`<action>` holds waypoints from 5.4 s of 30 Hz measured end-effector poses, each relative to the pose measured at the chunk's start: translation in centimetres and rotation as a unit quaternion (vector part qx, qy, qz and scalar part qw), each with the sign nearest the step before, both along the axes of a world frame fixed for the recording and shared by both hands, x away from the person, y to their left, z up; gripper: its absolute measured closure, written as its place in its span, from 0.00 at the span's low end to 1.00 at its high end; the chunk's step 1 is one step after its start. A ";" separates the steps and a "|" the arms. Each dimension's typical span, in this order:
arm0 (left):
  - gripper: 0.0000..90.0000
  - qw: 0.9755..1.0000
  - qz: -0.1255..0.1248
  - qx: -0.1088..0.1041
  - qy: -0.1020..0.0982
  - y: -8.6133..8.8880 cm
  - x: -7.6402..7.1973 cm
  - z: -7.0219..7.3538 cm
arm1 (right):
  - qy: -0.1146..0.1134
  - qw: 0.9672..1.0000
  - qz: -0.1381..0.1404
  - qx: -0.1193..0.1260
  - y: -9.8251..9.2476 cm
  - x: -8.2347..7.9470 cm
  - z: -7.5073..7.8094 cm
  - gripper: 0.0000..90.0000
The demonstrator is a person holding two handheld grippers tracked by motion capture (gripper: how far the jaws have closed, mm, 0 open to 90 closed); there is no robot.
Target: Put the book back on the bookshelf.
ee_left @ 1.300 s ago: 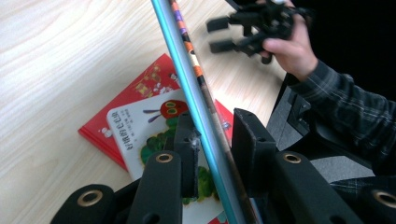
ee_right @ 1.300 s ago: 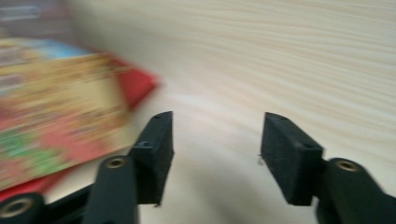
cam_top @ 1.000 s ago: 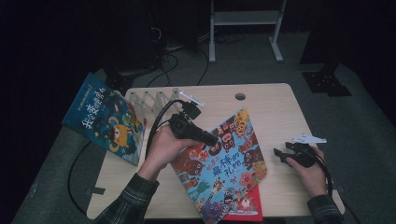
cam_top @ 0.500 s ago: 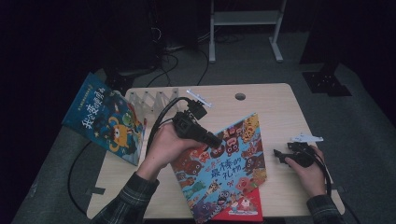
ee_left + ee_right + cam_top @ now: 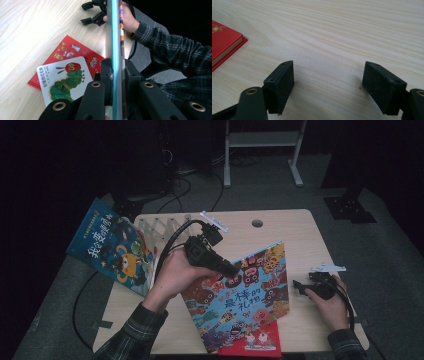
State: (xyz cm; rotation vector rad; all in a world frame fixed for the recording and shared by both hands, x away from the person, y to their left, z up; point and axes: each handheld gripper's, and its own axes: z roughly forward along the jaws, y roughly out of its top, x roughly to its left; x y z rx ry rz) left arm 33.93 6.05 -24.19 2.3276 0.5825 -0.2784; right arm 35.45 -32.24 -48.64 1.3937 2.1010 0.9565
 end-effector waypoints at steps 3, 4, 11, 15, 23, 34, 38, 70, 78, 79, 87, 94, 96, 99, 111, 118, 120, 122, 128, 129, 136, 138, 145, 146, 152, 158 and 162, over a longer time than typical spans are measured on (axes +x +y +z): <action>0.90 1.000 0.003 0.002 -0.003 0.2 -0.1 0.4 | 0.001 1.000 -0.003 0.001 0.0 0.0 0.0 0.26; 0.90 1.000 0.002 0.001 -0.003 0.3 -0.1 0.5 | 0.002 1.000 -0.003 0.000 0.0 0.0 0.0 0.25; 0.90 1.000 0.008 -0.003 -0.017 1.3 -0.1 1.5 | 0.003 1.000 -0.004 -0.001 0.1 0.1 0.0 0.22; 0.90 0.999 0.023 0.003 -0.032 2.1 -0.1 1.9 | 0.003 1.000 -0.004 0.000 0.0 0.1 0.0 0.22; 0.90 0.998 0.044 0.010 -0.032 4.1 0.3 1.9 | 0.003 1.000 -0.005 0.000 0.0 0.1 0.0 0.22; 0.90 0.997 0.072 0.015 -0.033 6.9 0.6 2.1 | 0.003 1.000 -0.005 0.001 0.0 0.1 0.0 0.22; 0.90 0.996 0.085 0.014 -0.035 8.1 0.5 2.3 | 0.003 1.000 -0.005 0.000 0.0 0.1 0.0 0.22; 0.90 0.972 0.230 0.011 -0.036 20.4 -0.9 2.2 | 0.005 1.000 -0.010 0.001 0.0 0.1 0.0 0.21; 0.90 0.963 0.269 0.015 -0.033 23.3 -1.6 2.0 | 0.005 1.000 -0.010 0.002 0.0 0.1 0.0 0.21; 0.90 0.961 0.273 0.015 -0.033 23.7 -1.7 2.0 | 0.005 1.000 -0.010 0.001 0.0 0.1 0.0 0.21; 0.90 0.947 0.319 0.027 -0.029 26.3 -2.1 1.8 | 0.005 1.000 -0.012 0.001 0.0 0.1 0.0 0.21; 0.90 0.937 0.348 0.029 -0.030 27.7 -2.4 1.9 | 0.005 1.000 -0.014 0.001 0.0 0.1 0.0 0.21; 0.90 0.934 0.355 0.030 -0.031 28.2 -2.5 2.0 | 0.005 1.000 -0.014 0.001 0.0 0.1 0.0 0.21; 0.90 0.928 0.370 0.037 -0.032 28.7 -2.5 2.4 | 0.005 1.000 -0.015 0.001 0.0 0.1 0.0 0.21; 0.90 0.906 0.420 0.052 -0.025 30.3 -1.8 3.2 | 0.005 1.000 -0.017 0.001 -0.1 0.2 0.0 0.21; 0.90 0.901 0.430 0.055 -0.007 30.9 -1.1 3.4 | 0.005 1.000 -0.017 0.001 -0.1 0.2 0.0 0.21; 0.90 0.899 0.434 0.055 -0.007 31.0 -1.0 3.6 | 0.005 1.000 -0.017 0.001 -0.1 0.2 0.0 0.21; 0.90 0.897 0.439 0.053 -0.007 31.0 -0.9 3.9 | 0.005 1.000 -0.017 0.001 -0.1 0.2 0.0 0.21; 0.90 0.893 0.446 0.061 -0.004 30.9 0.0 4.3 | 0.005 1.000 -0.017 0.001 -0.1 0.2 0.0 0.21; 0.90 0.892 0.447 0.063 -0.002 30.8 0.1 4.3 | 0.005 1.000 -0.017 0.001 -0.1 0.2 0.0 0.21; 0.90 0.887 0.456 0.073 0.005 30.8 1.1 4.5 | 0.005 1.000 -0.017 0.001 -0.1 0.2 0.0 0.21; 0.90 0.885 0.459 0.073 0.004 30.7 1.4 4.5 | 0.005 1.000 -0.017 0.001 -0.1 0.2 0.0 0.21; 0.90 0.881 0.466 0.082 0.010 30.4 2.3 4.5 | 0.005 1.000 -0.016 0.001 -0.1 0.2 0.0 0.21; 0.90 0.880 0.468 0.082 0.012 30.4 2.4 4.5 | 0.005 1.000 -0.016 0.001 -0.2 0.2 0.0 0.21; 0.90 0.873 0.477 0.101 0.007 30.1 3.3 4.5 | 0.005 1.000 -0.016 0.001 -0.2 0.2 0.0 0.21; 0.90 0.870 0.481 0.103 0.001 29.6 4.1 4.1 | 0.005 1.000 -0.016 0.001 -0.2 0.2 0.0 0.21; 0.90 0.871 0.481 0.103 -0.005 29.2 4.7 3.6 | 0.005 1.000 -0.016 0.001 -0.2 0.2 0.0 0.21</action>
